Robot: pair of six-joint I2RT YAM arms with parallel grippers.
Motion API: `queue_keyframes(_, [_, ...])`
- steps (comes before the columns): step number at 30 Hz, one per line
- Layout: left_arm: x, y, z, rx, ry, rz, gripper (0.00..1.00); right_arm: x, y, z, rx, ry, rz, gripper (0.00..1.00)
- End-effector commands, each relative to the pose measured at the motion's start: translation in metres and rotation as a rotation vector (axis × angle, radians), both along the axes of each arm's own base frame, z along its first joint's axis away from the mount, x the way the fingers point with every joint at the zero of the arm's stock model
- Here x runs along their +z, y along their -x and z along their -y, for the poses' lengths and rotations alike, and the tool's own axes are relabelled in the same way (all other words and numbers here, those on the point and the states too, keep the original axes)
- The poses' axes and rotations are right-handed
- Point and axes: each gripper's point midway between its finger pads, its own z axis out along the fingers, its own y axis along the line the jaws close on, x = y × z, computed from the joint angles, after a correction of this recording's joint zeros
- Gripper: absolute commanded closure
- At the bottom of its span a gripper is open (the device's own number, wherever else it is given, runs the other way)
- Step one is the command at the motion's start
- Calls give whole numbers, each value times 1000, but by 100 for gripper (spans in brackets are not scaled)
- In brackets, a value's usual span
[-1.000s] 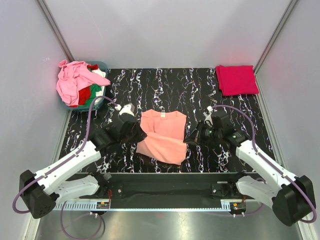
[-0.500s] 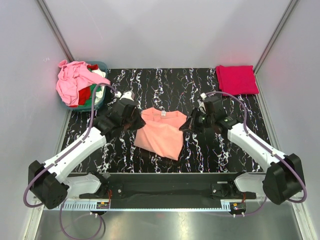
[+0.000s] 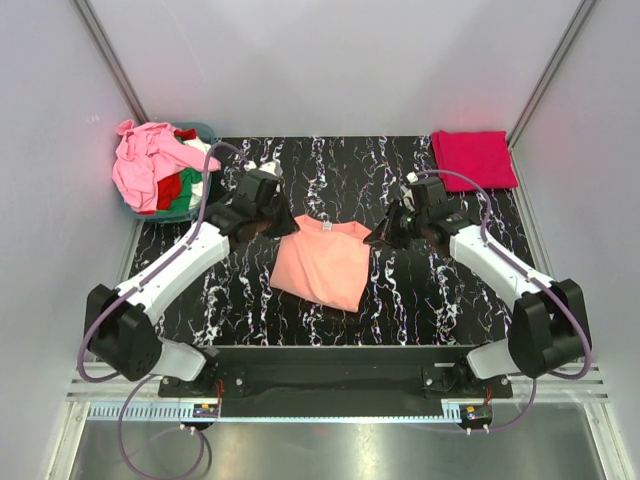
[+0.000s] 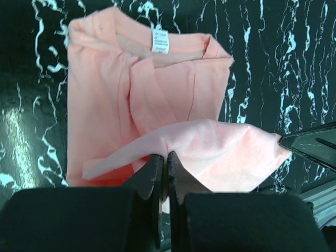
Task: Fold and stack the t-shirts
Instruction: Fold the tshirt
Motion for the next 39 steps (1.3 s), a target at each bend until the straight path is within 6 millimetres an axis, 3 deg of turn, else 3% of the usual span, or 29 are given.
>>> queue_keyframes(1, [35, -29, 18, -58, 61, 100, 95, 24, -30, -2, 11, -29, 98, 100])
queue_keyframes(2, [25, -35, 20, -64, 46, 82, 95, 24, -35, 2, 5, -26, 102, 100])
queue_keyframes(7, [14, -63, 29, -82, 42, 50, 95, 8, -68, 5, 1, -16, 72, 100])
queue_keyframes(8, [8, -72, 33, -87, 39, 38, 95, -5, -75, 4, 3, -9, 48, 100])
queue_keyframes(10, [2, -83, 36, -96, 42, 25, 94, -7, -88, 2, 12, -13, 52, 100])
queue_keyframes(11, [-5, -94, 38, -91, 36, 13, 91, -23, -95, 3, 10, -4, 16, 100])
queue_keyframes(12, [-7, -100, 39, -95, 36, 9, 89, -20, -106, 4, 1, 0, 24, 98])
queue_keyframes(13, [-27, -108, 40, -99, 15, -29, 87, -23, -112, 6, -4, 0, 18, 88])
queue_keyframes(14, [-33, -115, 37, -92, 9, -44, 78, -34, -119, 6, -7, 1, -3, 73])
queue_keyframes(15, [-19, -130, 40, -89, 22, -19, 63, -35, -128, 12, -21, 3, -7, 58])
queue_keyframes(16, [-40, -132, 43, -116, 12, -82, 48, -26, -141, 14, -30, 8, 8, 40])
queue_keyframes(17, [-36, -141, 42, -122, 22, -82, 36, -33, -150, 19, -40, 23, -15, 36])
queue_keyframes(18, [-20, -149, 43, -124, 26, -70, 23, -16, -169, 27, -68, 32, 26, 32])
queue_keyframes(19, [-21, -156, 43, -132, 15, -72, 18, -15, -171, 34, -82, 47, 6, 30])
queue_keyframes(21, [3, -166, 39, -130, 12, -28, 5, 6, -185, 44, -114, 55, 44, 28])
queue_keyframes(25, [38, -169, 14, -103, 0, 50, 1, 39, -175, 57, -127, 77, 93, 27])
queue_keyframes(26, [40, -167, 9, -94, -4, 52, 1, 43, -170, 58, -126, 75, 100, 27])
queue_keyframes(27, [42, -167, 2, -84, -5, 60, 1, 30, -157, 58, -113, 70, 64, 28])
queue_keyframes(29, [37, -158, -11, -74, -13, 54, 1, 44, -142, 51, -91, 16, 108, 32])
queue_keyframes(30, [41, -157, -12, -78, 0, 81, 1, 24, -119, 44, -55, -29, 50, 35])
queue_keyframes(31, [50, -151, -15, -83, 6, 110, 2, 28, -118, 39, -52, -75, 80, 36])
queue_keyframes(32, [33, -141, -16, -93, 4, 83, 2, 33, -106, 30, -25, -99, 95, 38])
queue_keyframes(33, [39, -140, -9, -128, 44, 127, 3, 19, -89, 23, 2, -123, 55, 42])
queue_keyframes(34, [48, -134, -7, -147, 66, 162, 5, 23, -85, 16, 25, -136, 86, 45])
queue_keyframes(35, [30, -124, -6, -165, 76, 134, 6, 19, -72, -2, 75, -139, 79, 47])
queue_keyframes(36, [42, -123, 1, -194, 114, 186, 7, 15, -62, -12, 114, -150, 79, 51])
queue_keyframes(39, [27, -116, 8, -247, 150, 187, 9, 8, -35, -52, 234, -154, 66, 53])
